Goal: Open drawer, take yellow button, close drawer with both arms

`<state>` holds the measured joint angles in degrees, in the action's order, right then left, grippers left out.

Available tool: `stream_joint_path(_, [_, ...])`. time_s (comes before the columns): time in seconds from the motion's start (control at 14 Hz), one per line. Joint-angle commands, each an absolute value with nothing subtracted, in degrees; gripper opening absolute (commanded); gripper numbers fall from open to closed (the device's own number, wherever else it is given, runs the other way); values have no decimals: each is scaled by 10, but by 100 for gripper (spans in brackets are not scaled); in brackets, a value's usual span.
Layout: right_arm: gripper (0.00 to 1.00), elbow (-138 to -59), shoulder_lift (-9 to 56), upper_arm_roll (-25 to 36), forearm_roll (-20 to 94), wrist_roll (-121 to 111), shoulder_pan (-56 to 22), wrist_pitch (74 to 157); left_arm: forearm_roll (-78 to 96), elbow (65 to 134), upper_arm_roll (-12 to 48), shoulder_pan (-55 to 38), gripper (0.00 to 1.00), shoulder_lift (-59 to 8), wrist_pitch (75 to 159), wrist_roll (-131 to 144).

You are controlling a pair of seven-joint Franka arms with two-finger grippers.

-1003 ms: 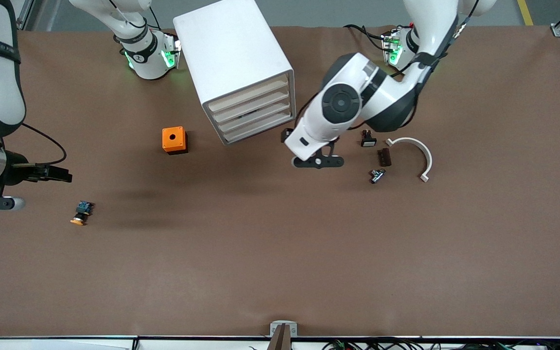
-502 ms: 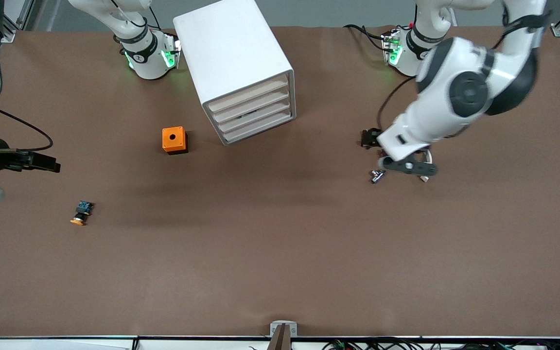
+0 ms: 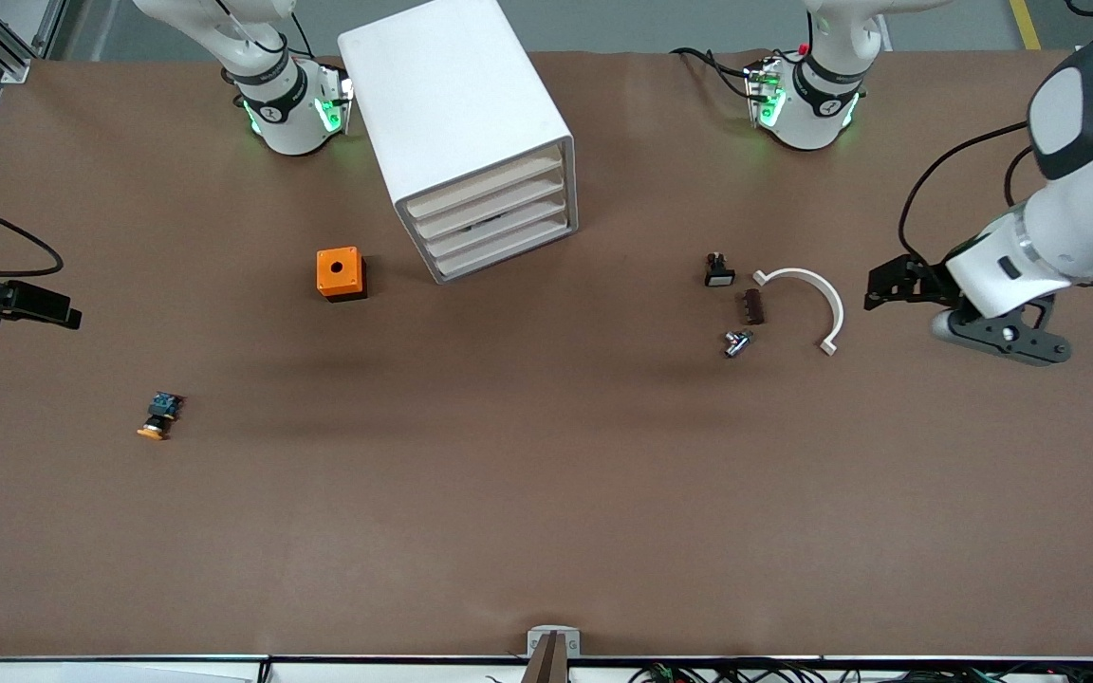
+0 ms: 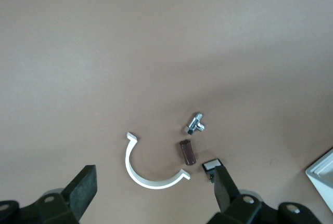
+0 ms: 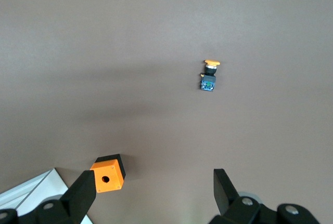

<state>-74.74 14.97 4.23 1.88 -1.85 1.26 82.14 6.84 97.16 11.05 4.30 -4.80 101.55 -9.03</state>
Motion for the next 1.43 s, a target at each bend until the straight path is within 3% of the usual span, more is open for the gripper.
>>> stream_joint_path(0.0, [100, -737, 138, 36, 14, -8, 5, 762, 61, 966, 108, 47, 99, -16, 1005, -86])
stream_joint_path(0.5, [100, -769, 62, 40, 18, 51, 6, 723, 36, 953, 117, 45, 99, -5, 1005, -20])
stream_joint_path(0.86, [100, -861, -29, 40, 22, 30, 41, 749, 34, 955, 81, 15, 99, 18, 983, -25])
stream_joint_path(1.0, [100, -870, -34, 39, 22, 15, 41, 761, 34, 956, 54, -12, 99, 19, 981, -19])
stream_joint_path(1.36, [100, -874, -37, 40, 22, -17, 15, 782, 30, 966, 55, -9, 99, 35, 980, -9])
